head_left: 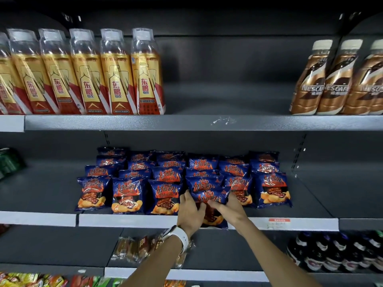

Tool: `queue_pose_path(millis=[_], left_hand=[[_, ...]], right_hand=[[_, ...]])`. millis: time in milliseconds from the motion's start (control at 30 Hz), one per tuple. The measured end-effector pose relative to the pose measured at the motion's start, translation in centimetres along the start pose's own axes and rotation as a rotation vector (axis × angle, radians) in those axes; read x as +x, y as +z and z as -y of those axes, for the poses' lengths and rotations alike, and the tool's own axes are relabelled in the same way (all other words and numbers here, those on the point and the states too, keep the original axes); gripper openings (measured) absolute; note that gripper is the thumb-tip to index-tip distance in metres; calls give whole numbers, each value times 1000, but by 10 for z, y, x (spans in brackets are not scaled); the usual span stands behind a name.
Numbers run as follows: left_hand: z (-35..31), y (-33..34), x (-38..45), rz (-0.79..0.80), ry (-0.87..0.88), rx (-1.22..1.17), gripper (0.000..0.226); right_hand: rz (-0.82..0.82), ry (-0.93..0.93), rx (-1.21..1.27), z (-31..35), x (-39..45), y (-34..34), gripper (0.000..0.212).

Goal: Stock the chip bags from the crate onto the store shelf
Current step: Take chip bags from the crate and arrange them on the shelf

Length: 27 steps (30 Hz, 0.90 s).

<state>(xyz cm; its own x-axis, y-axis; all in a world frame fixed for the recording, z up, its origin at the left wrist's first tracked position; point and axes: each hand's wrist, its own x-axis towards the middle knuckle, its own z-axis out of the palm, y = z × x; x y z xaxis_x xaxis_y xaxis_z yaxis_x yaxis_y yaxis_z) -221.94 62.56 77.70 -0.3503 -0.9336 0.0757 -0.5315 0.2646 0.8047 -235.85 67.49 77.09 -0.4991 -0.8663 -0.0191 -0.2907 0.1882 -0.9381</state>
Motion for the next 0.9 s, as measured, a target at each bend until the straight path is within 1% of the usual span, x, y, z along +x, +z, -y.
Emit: queue_pose_path(millis=[133, 300, 400, 533, 567, 667, 800, 900], left_hand=[[-3, -1, -3, -17, 11, 8, 66], [-8, 1, -8, -66, 43, 41, 65], [-18, 4, -8, -75, 80, 87, 60], [-44, 11, -3, -55, 147, 84, 54], [-52, 13, -2, -58, 161, 74, 52], [-73, 23, 3, -89, 215, 9, 52], [-92, 37, 7, -151, 249, -47, 44], [-99, 48, 6, -135, 248, -30, 36]], right_hand=[[-17, 7, -63, 1, -3, -3, 69], [-51, 26, -127, 6, -11, -12, 76], [-33, 21, -134, 11, -12, -25, 71], [-8, -15, -109, 21, -12, -54, 45], [-15, -31, -82, 23, -12, -63, 43], [-132, -9, -50, 27, -11, -86, 50], [-284, 3, -20, 18, -4, -106, 46], [-338, -12, -24, 13, -4, -114, 44]])
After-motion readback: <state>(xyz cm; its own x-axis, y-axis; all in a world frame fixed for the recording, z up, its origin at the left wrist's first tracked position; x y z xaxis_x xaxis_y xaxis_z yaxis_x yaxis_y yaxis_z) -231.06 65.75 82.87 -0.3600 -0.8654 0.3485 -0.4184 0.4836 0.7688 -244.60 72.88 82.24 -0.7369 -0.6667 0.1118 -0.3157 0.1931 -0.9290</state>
